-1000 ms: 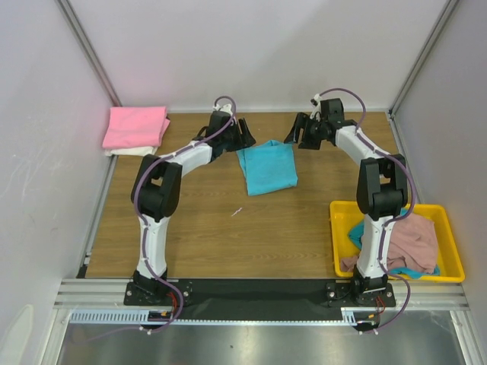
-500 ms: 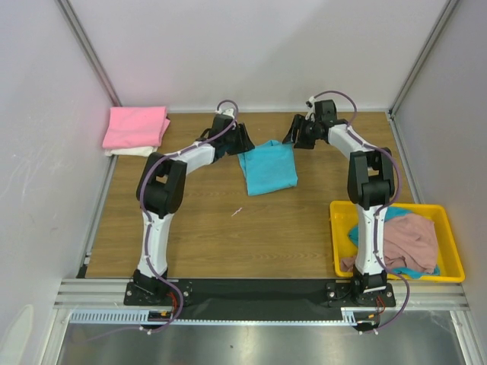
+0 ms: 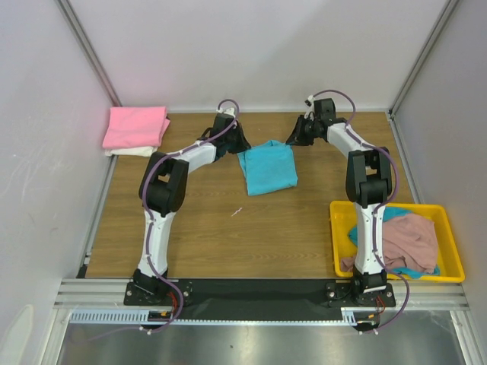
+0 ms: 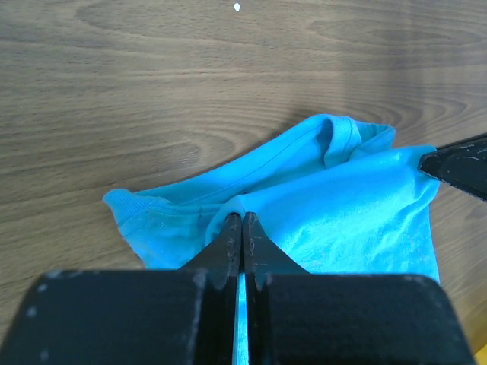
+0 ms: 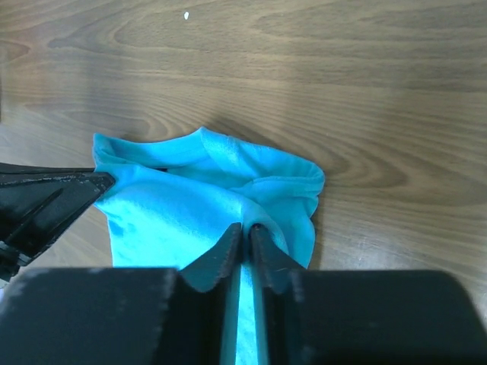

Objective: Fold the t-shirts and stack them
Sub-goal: Fold the tshirt, then neatly place the folded tshirt to the corner

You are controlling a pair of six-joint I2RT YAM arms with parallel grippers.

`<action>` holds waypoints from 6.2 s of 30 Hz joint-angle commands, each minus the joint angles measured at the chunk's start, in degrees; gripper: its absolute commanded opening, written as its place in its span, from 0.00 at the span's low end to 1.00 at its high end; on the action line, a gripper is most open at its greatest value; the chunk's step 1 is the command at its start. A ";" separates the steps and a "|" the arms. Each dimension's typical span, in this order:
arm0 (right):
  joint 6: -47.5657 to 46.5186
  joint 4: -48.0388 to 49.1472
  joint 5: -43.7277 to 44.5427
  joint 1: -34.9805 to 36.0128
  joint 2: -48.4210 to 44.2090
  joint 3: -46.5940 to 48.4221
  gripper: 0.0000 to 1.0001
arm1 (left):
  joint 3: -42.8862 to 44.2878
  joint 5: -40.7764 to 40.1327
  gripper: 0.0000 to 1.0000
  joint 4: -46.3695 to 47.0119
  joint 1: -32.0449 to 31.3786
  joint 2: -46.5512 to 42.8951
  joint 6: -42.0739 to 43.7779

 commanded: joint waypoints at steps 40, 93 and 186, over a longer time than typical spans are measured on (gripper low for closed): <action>5.69 11.54 -6.81 -0.40 13.93 19.98 0.00 | 11.23 -15.01 0.00 1.02 4.19 2.02 -10.20; 17.30 52.67 -22.81 -2.42 -12.96 -35.04 1.00 | 9.21 5.11 0.67 27.74 -4.59 10.91 -35.41; 10.35 8.64 6.55 -0.40 -16.64 -21.23 0.75 | -0.72 -7.81 0.82 -10.59 -0.73 -2.28 -0.35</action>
